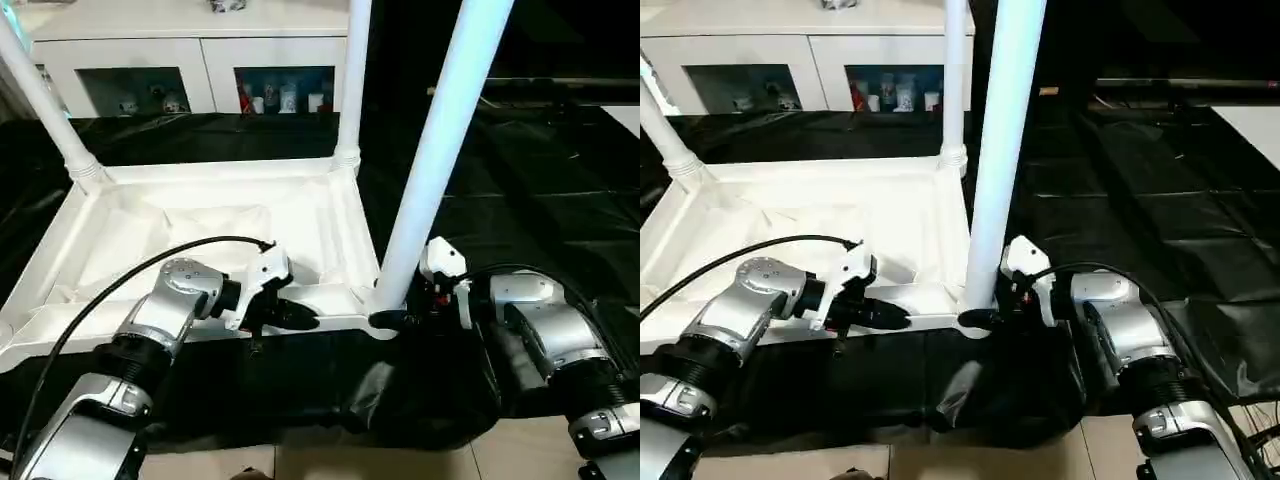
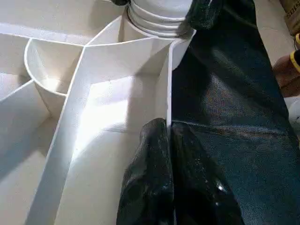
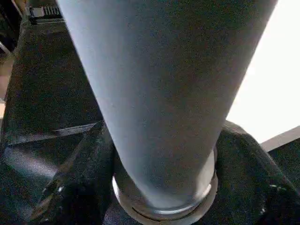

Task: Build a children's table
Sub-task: Rotate leg to tighten

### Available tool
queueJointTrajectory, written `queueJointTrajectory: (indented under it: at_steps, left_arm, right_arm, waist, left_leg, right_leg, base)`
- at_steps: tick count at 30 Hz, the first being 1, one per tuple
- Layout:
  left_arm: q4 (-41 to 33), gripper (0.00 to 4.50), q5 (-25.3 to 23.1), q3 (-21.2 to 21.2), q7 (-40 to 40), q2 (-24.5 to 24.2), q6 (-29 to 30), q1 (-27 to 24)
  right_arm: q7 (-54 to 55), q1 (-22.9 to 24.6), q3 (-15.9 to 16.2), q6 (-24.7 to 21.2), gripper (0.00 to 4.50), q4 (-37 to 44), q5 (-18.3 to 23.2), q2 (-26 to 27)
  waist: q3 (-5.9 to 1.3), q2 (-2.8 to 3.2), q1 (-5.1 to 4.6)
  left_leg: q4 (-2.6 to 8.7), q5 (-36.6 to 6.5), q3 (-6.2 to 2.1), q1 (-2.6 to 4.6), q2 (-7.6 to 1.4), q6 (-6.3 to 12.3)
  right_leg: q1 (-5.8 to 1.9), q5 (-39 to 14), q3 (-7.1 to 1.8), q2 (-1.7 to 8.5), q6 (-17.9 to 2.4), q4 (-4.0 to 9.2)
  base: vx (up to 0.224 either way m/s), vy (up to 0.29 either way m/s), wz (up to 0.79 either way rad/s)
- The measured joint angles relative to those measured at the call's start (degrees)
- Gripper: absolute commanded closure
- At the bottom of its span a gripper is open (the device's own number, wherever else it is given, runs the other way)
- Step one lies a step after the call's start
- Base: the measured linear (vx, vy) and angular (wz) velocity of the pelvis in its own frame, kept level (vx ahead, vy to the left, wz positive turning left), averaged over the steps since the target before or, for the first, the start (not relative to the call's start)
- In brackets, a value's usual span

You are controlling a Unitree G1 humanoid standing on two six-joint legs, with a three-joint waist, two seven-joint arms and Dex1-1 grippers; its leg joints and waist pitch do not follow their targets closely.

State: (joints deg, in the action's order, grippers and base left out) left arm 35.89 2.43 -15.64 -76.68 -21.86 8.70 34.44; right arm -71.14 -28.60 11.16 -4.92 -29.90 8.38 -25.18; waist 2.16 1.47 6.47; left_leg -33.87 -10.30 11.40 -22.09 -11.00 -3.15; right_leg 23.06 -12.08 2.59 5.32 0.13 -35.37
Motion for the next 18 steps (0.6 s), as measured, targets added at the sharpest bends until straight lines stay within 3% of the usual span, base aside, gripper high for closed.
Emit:
queueJointTrajectory:
  at_steps: [14, 18]
  left_arm:
    - [0.0, 4.5, 0.0, -0.12, -0.04, -0.02, 0.08, -0.01]
    - [0.93, 4.5, -0.06, 0.76, 3.06, 1.33, 0.57, 0.13]
  right_arm:
    - [0.39, 0.44, -0.13, 0.0, 1.85, 0.04, 0.1, 0.19]
    - [5.39, 1.66, -2.64, -2.51, 1.85, -0.05, 0.9, 3.6]
  waist:
    - [-0.01, -0.01, 0.0]
    - [-0.04, -0.04, -0.14]
  left_leg:
    - [-0.09, 0.0, -0.01, 0.01, 0.0, 0.0]
    - [-0.28, 0.0, -0.01, 0.09, -0.01, 0.0]
  right_leg:
    - [-0.01, 0.0, 0.0, 0.01, 0.0, -0.1]
    - [-0.03, 0.0, -0.06, 0.02, 0.0, -0.37]
  base:
    - [0.0, 0.0, 0.0]
    - [0.0, 0.0, 0.0]
